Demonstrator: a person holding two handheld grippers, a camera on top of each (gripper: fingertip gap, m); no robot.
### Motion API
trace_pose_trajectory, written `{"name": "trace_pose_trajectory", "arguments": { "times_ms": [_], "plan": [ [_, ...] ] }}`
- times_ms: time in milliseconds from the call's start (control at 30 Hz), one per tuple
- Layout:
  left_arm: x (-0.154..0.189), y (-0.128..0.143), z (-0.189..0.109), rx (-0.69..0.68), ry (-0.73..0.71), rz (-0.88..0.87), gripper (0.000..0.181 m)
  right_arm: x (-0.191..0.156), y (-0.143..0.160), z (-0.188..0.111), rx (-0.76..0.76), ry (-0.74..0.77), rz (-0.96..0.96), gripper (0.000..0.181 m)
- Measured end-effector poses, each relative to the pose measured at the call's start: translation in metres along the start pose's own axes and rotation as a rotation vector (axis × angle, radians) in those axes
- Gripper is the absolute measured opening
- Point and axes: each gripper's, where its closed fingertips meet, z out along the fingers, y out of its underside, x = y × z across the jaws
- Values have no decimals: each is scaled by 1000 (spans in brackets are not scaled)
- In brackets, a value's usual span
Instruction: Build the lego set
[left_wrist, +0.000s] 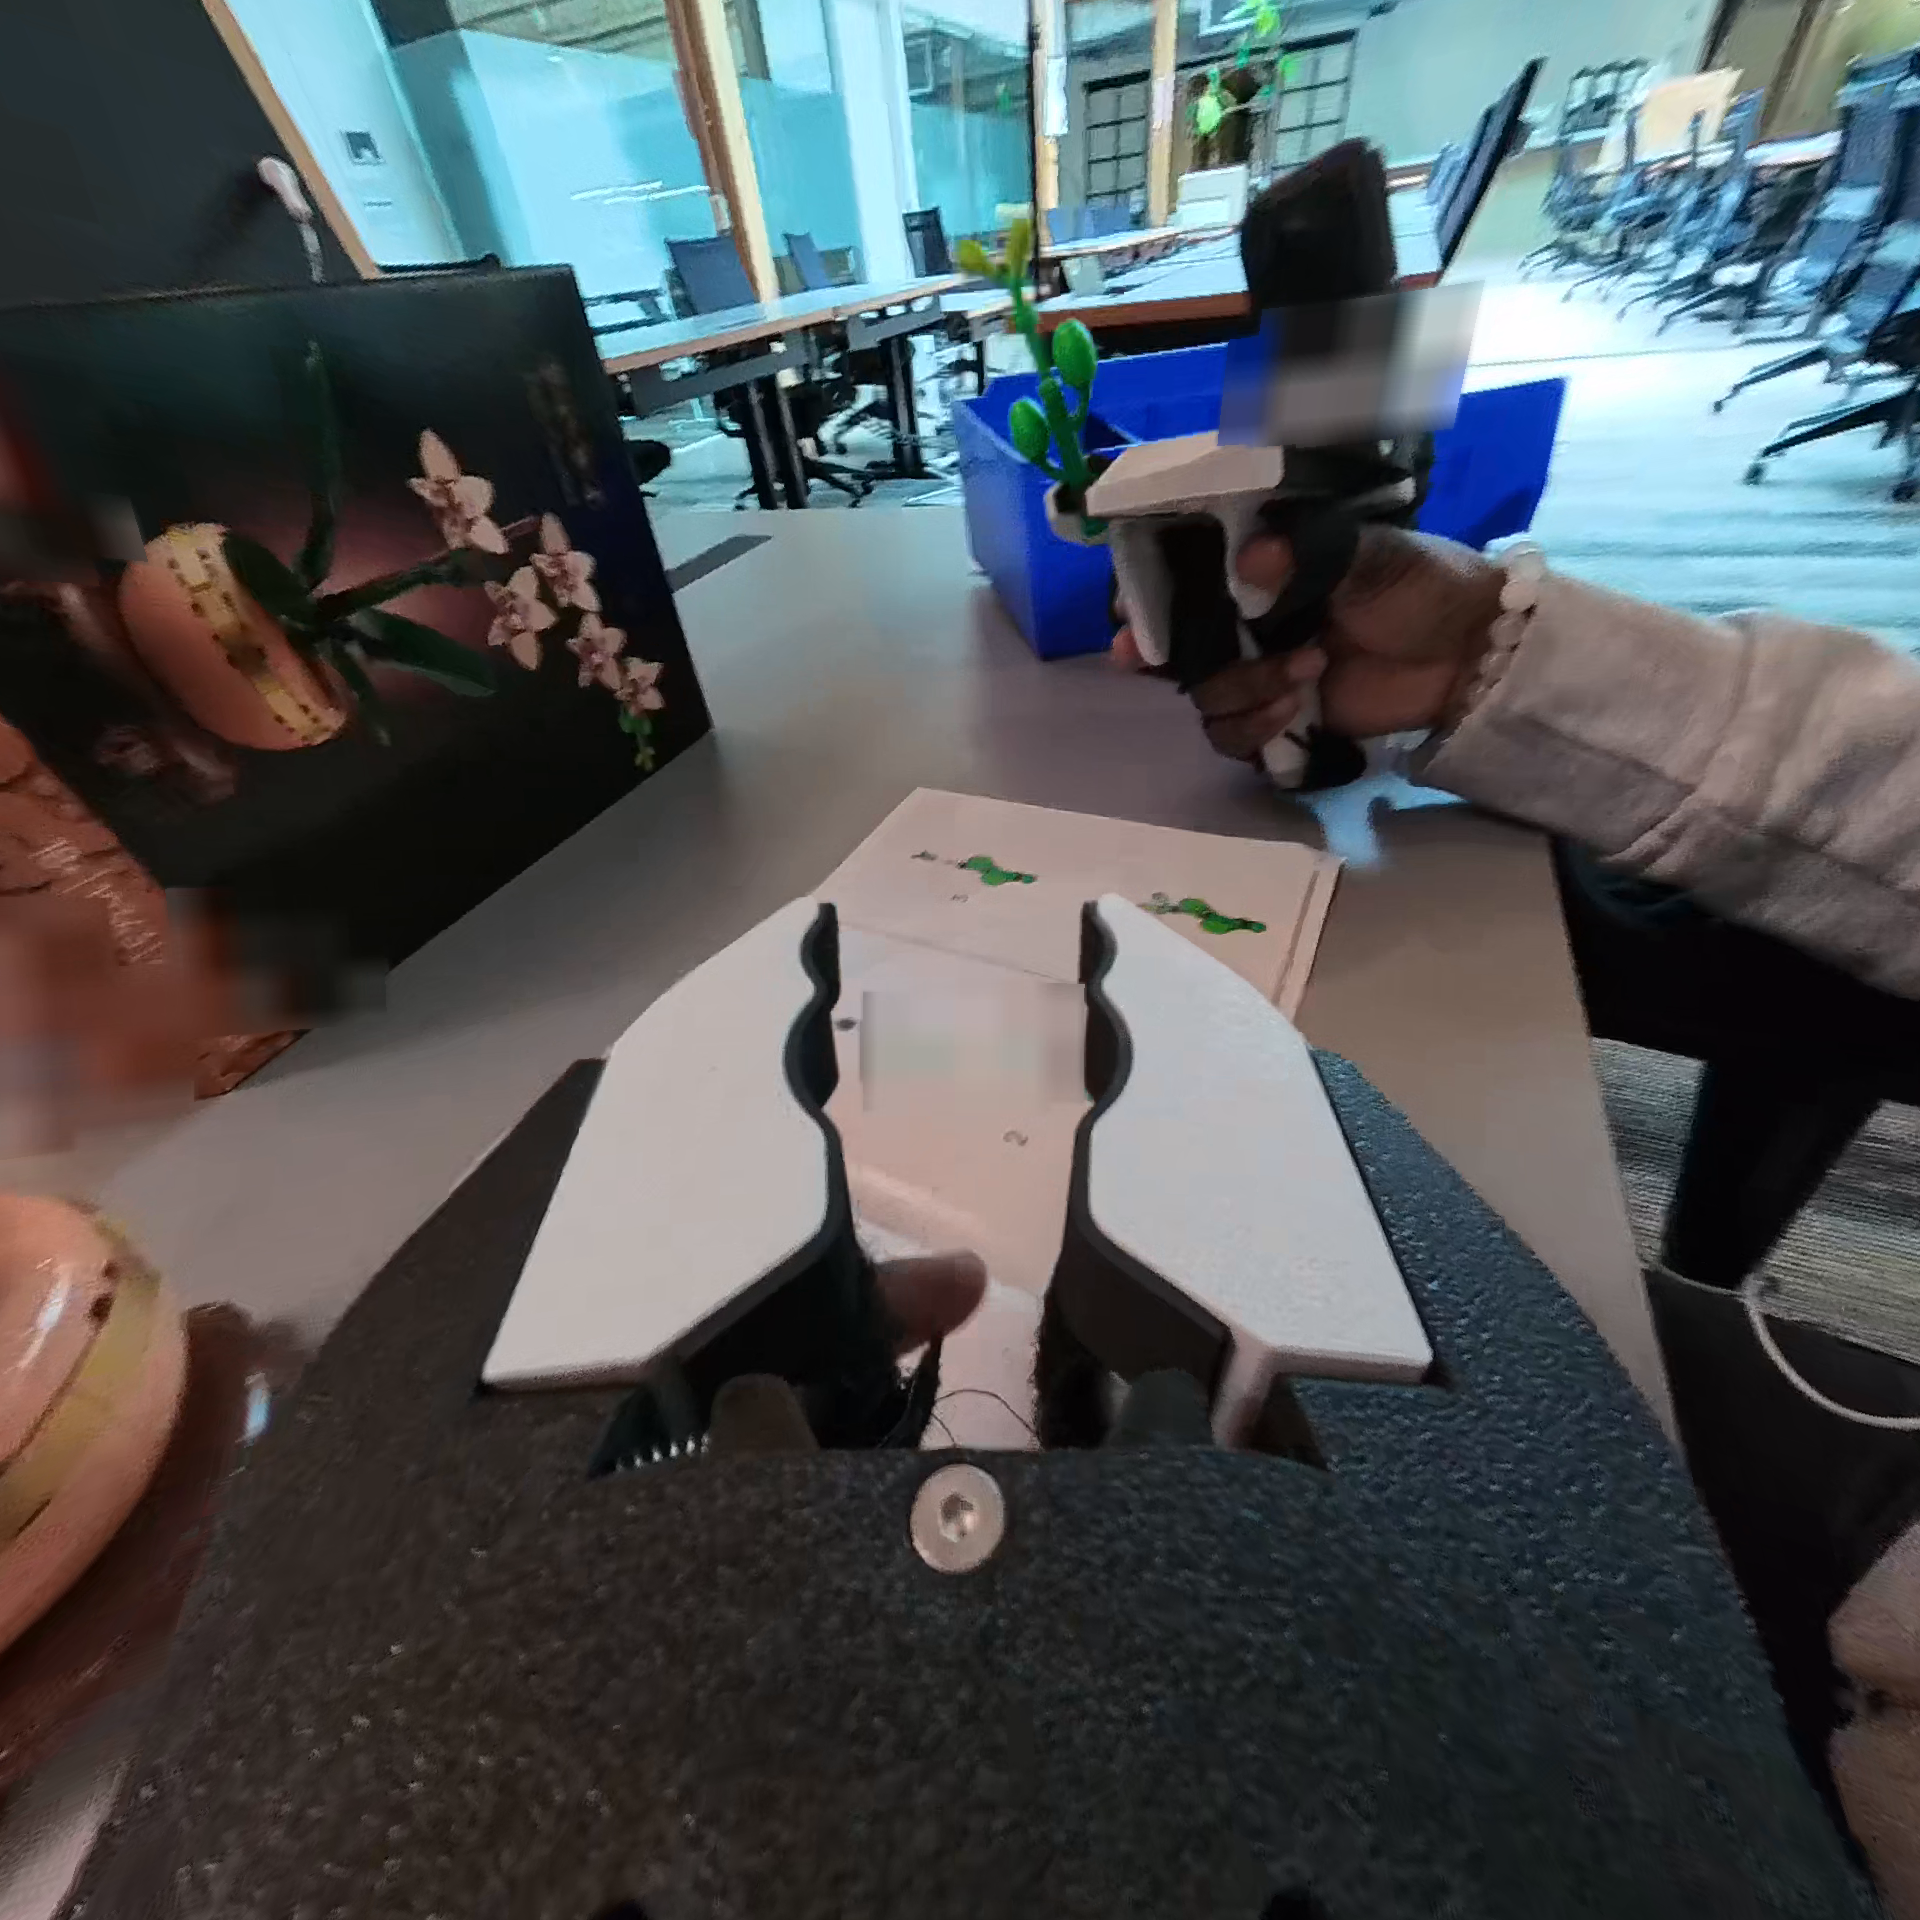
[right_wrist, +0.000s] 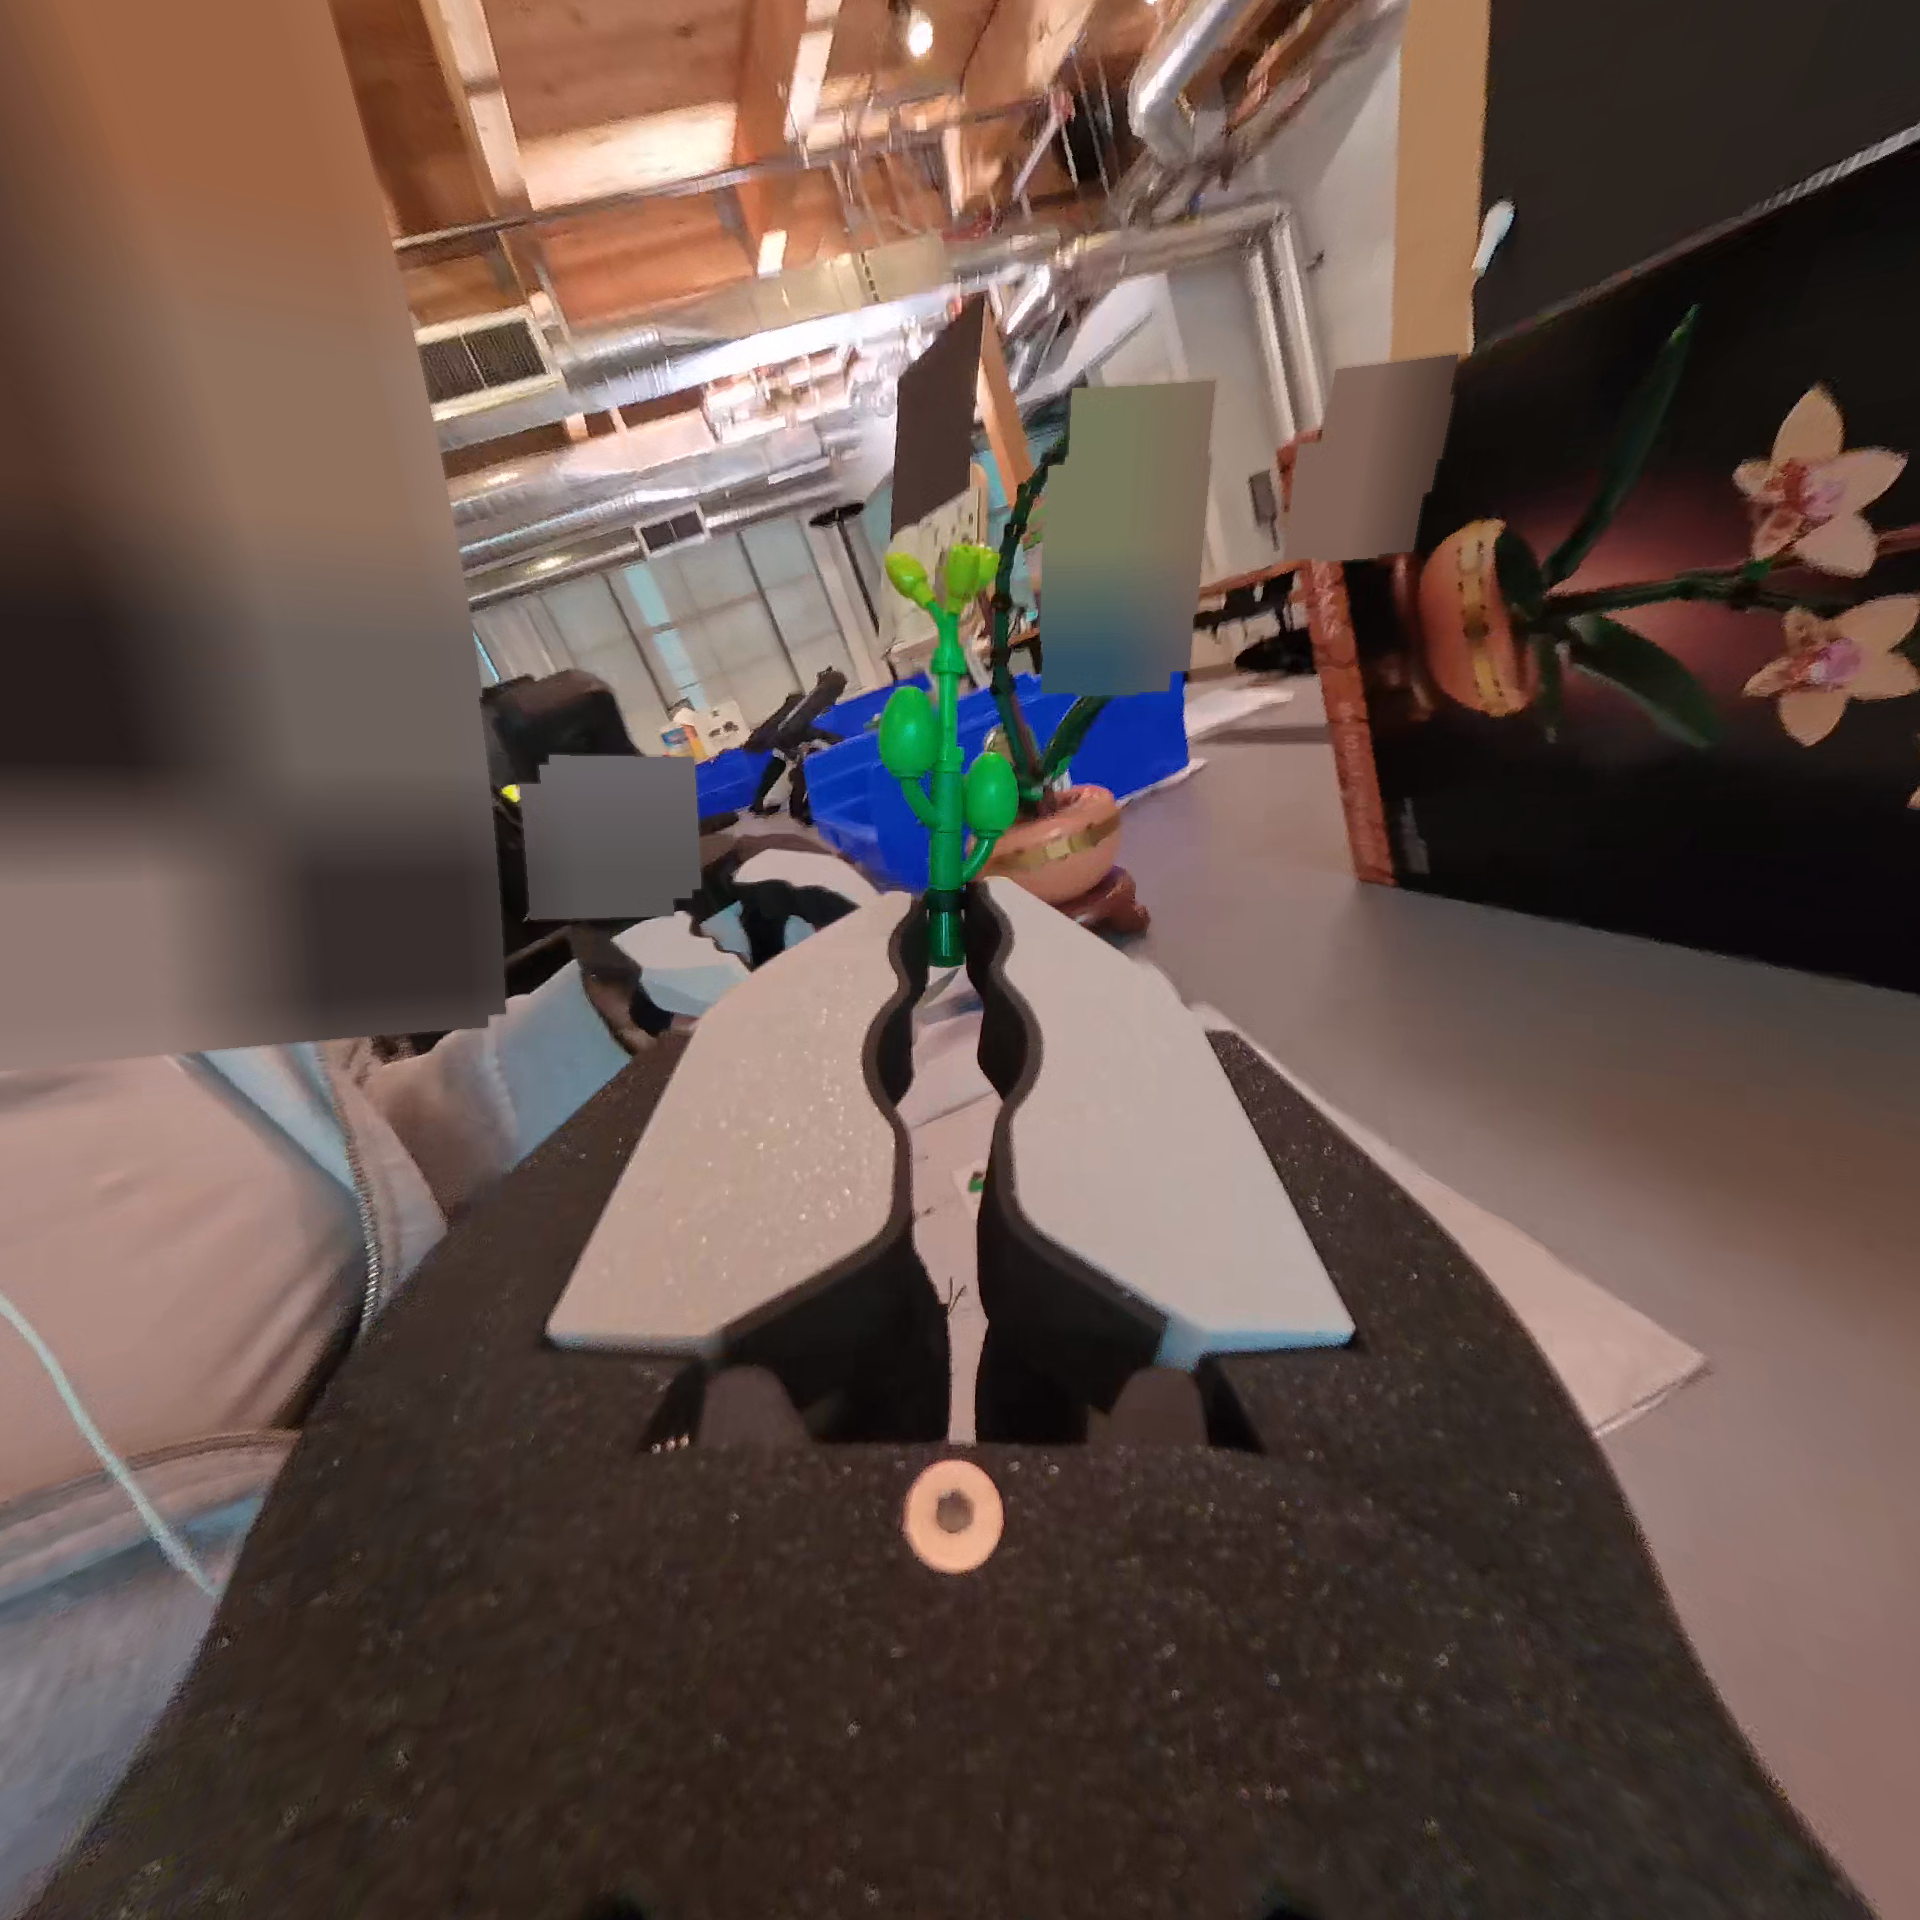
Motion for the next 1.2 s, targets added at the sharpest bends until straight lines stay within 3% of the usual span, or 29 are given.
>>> {"name": "trace_pose_trajectory", "arguments": {
  "times_ms": [100, 200, 267, 367, 533, 600, 800, 1000, 1200],
  "plan": [
    [8, 6, 9, -43, 39, -99, 41, -5, 13, -9, -113, 46, 113, 6],
    [2, 14, 24, -96, -71, -208, 28, -3, 31, -25, -195, 184, 161, 7],
    [-2, 28, 34, -224, -164, -181, 17, 1, 46, -37, -294, 297, 108, 7],
    [15, 39, 44, -387, -175, -76, 18, 4, 62, -53, -438, 465, -17, 6],
    [49, 43, 47, -490, -165, -17, 19, -4, 79, -61, -587, 591, -233, 6],
    [58, 47, 46, -523, -156, -17, 19, -11, 90, -63, -631, 608, -219, 6],
    [70, 44, 44, -534, -174, -28, 17, -10, 99, -94, -858, 754, -235, 6],
    [73, 40, 45, -534, -195, -20, 13, -4, 90, -104, -1076, 897, -474, 6],
    [73, 45, 46, -552, -191, -20, 14, 2, 94, -102, -1147, 939, -616, 6]
  ]
}}
